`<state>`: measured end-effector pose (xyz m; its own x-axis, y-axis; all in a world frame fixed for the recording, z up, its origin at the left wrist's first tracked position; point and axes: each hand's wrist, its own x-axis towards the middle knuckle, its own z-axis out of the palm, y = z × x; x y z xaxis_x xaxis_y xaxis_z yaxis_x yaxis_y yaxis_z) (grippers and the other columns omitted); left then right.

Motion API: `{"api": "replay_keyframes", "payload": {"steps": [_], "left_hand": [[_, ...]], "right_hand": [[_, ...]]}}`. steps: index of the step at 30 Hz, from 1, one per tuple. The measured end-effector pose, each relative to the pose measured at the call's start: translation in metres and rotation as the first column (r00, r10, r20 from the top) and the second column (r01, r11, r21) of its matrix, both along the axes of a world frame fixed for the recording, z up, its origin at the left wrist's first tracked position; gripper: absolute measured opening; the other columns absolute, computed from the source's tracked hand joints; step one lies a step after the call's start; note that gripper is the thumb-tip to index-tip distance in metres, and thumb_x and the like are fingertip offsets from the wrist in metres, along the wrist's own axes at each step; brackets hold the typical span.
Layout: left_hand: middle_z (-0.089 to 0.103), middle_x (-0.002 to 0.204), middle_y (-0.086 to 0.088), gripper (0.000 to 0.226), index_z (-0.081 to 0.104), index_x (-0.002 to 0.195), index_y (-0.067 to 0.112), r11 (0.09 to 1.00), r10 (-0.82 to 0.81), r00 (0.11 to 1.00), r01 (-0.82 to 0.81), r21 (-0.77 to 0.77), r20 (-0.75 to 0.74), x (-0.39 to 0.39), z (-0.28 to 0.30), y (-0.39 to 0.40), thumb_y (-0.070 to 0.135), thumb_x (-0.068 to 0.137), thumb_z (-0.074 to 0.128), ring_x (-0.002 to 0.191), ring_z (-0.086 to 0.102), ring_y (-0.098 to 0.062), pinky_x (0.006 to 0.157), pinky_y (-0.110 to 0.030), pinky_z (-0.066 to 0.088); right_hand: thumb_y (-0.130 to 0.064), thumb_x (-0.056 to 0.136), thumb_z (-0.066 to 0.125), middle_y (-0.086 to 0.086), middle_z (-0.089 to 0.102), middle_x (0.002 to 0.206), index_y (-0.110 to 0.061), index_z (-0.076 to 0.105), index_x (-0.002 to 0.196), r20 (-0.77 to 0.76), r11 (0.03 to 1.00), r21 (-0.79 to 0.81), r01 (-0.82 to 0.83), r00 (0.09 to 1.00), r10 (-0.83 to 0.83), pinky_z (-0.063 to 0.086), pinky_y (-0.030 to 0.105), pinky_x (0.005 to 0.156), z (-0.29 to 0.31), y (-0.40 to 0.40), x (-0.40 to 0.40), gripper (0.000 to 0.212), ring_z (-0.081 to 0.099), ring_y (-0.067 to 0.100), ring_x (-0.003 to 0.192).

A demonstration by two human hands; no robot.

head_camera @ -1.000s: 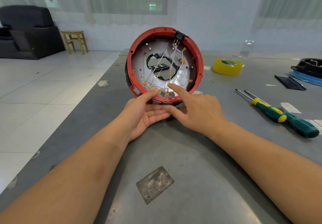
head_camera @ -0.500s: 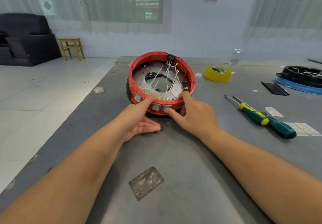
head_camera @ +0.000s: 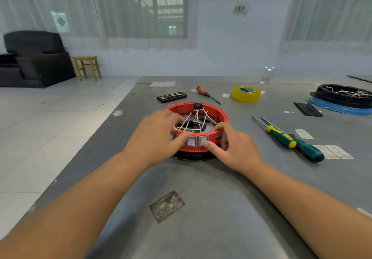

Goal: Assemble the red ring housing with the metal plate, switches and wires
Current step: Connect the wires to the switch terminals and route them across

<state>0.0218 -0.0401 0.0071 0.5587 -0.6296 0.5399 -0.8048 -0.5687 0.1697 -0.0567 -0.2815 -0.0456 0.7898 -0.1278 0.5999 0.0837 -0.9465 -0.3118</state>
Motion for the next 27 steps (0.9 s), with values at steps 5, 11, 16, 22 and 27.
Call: {"api": "replay_keyframes", "payload": {"steps": [5,11,16,22,27], "left_hand": [[0.070,0.125,0.009,0.049,0.071,0.125,0.026,0.996,-0.060,0.992,0.068,0.064,-0.112,0.000,-0.007,-0.014,0.061,0.102,0.045,0.117,0.062,-0.012,0.100,-0.037,0.049],[0.067,0.137,0.008,0.034,0.070,0.132,0.028,0.994,-0.067,0.972,0.085,0.074,-0.225,0.027,0.010,-0.053,0.041,0.109,0.049,0.129,0.057,-0.013,0.105,-0.037,0.048],[0.045,0.162,0.014,0.042,0.062,0.146,0.033,0.941,-0.084,0.960,0.164,0.297,-0.266,0.046,0.012,-0.068,0.042,0.110,0.041,0.154,0.029,-0.010,0.127,-0.042,0.027],[0.066,0.136,0.003,0.049,0.073,0.125,0.026,0.954,-0.034,0.962,0.113,0.279,-0.271,0.049,0.004,-0.068,0.055,0.108,0.037,0.150,0.037,-0.015,0.117,-0.044,0.039],[0.062,0.147,0.010,0.055,0.067,0.137,0.033,0.923,-0.027,0.956,0.136,0.360,-0.293,0.047,0.005,-0.070,0.058,0.109,0.028,0.158,0.023,-0.011,0.122,-0.050,0.033]], "right_hand": [[-0.082,0.083,0.039,-0.013,0.055,0.062,-0.037,0.049,0.114,0.005,0.999,0.028,-0.044,0.999,0.044,0.035,0.017,0.053,0.000,-0.005,-0.001,0.055,0.056,0.003,0.059],[-0.081,0.083,0.033,-0.017,0.057,0.065,-0.035,0.055,0.113,-0.014,0.997,0.077,-0.029,0.999,0.030,0.039,0.018,0.054,0.002,-0.005,-0.002,0.059,0.058,0.001,0.062],[-0.075,0.091,0.030,-0.019,0.054,0.091,-0.035,0.050,0.124,0.058,0.994,0.030,0.106,0.993,-0.107,0.040,0.024,0.067,0.004,-0.004,0.005,0.056,0.053,0.002,0.081],[-0.071,0.097,0.018,-0.013,0.053,0.141,-0.034,0.064,0.128,-0.041,0.993,-0.074,0.089,0.995,-0.092,0.035,0.038,0.111,0.005,-0.010,0.019,0.067,0.035,0.012,0.136],[-0.075,0.096,0.011,-0.016,0.060,0.133,-0.034,0.066,0.123,-0.025,0.993,-0.076,0.092,0.995,-0.094,0.027,0.031,0.102,0.005,-0.011,0.018,0.074,0.036,0.011,0.134]]}}
